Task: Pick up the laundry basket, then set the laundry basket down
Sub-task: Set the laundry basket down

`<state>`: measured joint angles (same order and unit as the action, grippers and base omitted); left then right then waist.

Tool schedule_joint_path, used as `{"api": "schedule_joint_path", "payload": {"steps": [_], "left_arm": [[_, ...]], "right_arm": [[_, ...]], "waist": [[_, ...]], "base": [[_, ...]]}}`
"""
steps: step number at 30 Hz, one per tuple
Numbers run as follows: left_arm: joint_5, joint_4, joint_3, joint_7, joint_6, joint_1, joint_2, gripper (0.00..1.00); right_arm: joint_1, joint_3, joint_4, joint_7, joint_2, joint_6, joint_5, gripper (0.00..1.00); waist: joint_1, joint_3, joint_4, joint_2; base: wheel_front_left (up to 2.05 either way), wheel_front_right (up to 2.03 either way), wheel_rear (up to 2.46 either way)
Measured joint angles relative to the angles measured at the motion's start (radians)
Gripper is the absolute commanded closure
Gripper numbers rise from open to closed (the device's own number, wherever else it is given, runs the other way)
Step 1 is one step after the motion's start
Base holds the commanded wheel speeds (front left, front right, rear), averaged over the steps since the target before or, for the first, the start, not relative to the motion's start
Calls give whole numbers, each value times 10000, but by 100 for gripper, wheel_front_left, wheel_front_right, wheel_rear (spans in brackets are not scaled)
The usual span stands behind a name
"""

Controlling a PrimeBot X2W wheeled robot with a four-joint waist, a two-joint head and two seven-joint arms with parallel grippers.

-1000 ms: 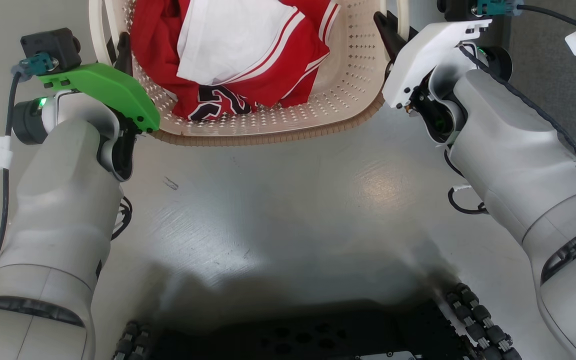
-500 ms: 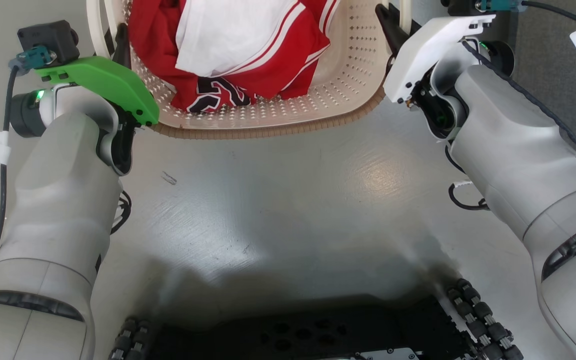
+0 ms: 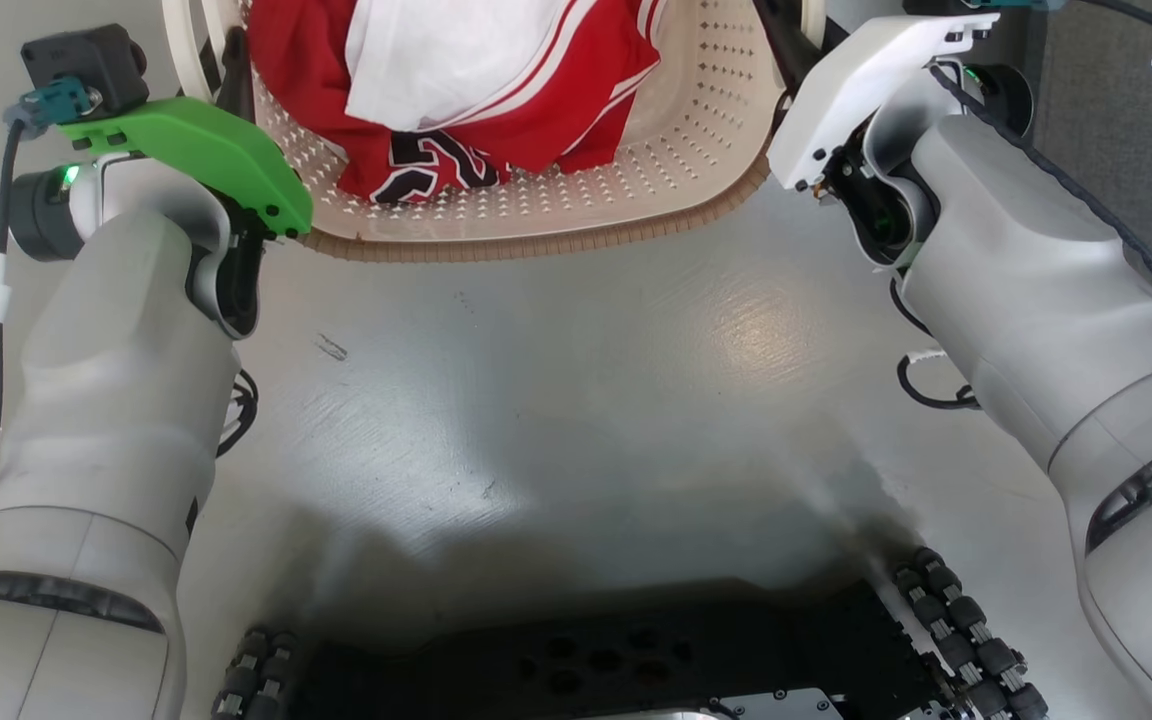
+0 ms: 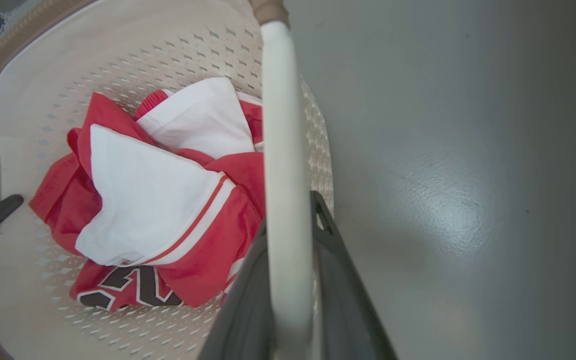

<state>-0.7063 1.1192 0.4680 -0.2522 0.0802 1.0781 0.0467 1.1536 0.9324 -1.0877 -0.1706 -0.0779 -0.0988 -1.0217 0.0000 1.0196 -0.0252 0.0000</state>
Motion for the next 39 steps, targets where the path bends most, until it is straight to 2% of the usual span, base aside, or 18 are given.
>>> {"api": "schedule_joint_path", "payload": {"steps": [9,10,12,13,14,18,39], "left_arm": [[21,33,-25,-111,17,103,6,100],[29,40,-27,-128,33,113,6,98],[73,58,-27,-128,33,141,6,47],[73,84,-25,-88,33,167,2,0],[73,134,-21,-65,33,174,-21,0],[73,219,-21,-50,35,178,-73,0],[75,393,-188,-50,109,97,-94,0]], "right_arm": [[92,67,13,-138,-15,-67,-90,100],[107,75,13,-138,-15,-67,-90,95],[129,94,13,-140,-17,-67,-104,65],[142,102,13,-140,-17,-69,-121,29],[163,125,13,-146,-15,-151,-136,0],[159,219,25,-148,98,-242,-178,0],[-11,353,-221,-328,148,-240,-458,0]], "waist": [[0,109,-25,0],[0,116,-27,0],[0,121,-29,0],[0,123,-29,0],[0,124,-29,0],[0,98,-29,0],[0,-581,-73,0]], "base": [[0,0,0],[0,0,0],[0,0,0],[0,0,0],[0,0,0],[0,0,0],[0,0,0]]}}
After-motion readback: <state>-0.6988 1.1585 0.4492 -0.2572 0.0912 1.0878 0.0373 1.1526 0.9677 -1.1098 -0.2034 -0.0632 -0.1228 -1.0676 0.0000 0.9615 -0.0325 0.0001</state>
